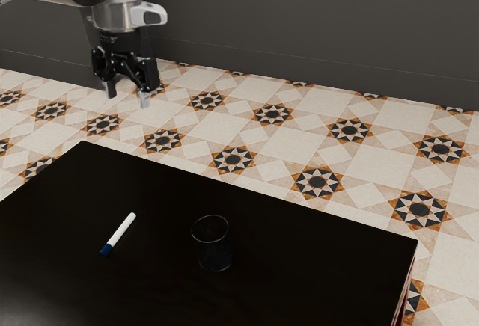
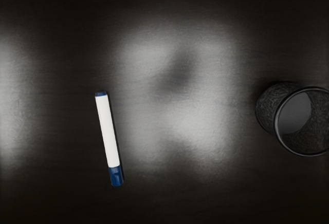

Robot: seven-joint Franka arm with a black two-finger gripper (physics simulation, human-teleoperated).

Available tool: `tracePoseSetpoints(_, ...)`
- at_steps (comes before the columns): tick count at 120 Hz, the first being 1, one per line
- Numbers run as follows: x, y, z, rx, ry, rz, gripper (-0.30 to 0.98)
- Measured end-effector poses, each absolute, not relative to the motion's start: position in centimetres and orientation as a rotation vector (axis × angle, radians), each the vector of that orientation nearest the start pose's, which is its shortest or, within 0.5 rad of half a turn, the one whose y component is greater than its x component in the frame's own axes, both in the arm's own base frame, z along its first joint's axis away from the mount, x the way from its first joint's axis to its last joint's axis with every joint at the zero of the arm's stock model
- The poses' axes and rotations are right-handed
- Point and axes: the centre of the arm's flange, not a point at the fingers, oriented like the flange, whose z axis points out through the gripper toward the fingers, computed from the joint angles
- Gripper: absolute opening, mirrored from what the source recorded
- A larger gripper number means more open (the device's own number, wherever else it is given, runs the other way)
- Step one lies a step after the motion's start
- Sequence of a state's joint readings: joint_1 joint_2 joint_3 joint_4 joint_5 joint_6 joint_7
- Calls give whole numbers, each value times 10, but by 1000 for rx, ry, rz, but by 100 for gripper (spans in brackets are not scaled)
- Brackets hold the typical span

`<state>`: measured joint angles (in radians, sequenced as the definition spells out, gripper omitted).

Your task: Put the marker into the pen holder.

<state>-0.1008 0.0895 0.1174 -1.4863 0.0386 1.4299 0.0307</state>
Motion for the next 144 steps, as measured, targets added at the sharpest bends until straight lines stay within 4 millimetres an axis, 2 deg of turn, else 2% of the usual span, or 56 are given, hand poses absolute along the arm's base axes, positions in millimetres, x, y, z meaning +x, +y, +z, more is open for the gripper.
tracePoseSetpoints(20, 570, 8, 595, -3088, 24, 178, 69)
tracePoseSetpoints(32, 566, 8, 574, -3088, 26, 201, 69)
tracePoseSetpoints(40, 552, 10, 558, -3089, 28, 214, 69)
tracePoseSetpoints(44, 545, 11, 547, -3089, 29, 226, 69)
tracePoseSetpoints(63, 524, 21, 462, -3088, 10, 312, 69)
tracePoseSetpoints(84, 529, 50, 382, -3079, -65, 311, 69)
tracePoseSetpoints(94, 526, 69, 363, -3084, -90, 247, 69)
tracePoseSetpoints(109, 524, 94, 345, -3085, -100, 143, 69)
tracePoseSetpoints(119, 518, 101, 317, -3081, -87, 139, 69)
tracePoseSetpoints(125, 514, 102, 307, -3080, -75, 127, 69)
tracePoseSetpoints(144, 515, 104, 295, -3082, -47, 72, 69)
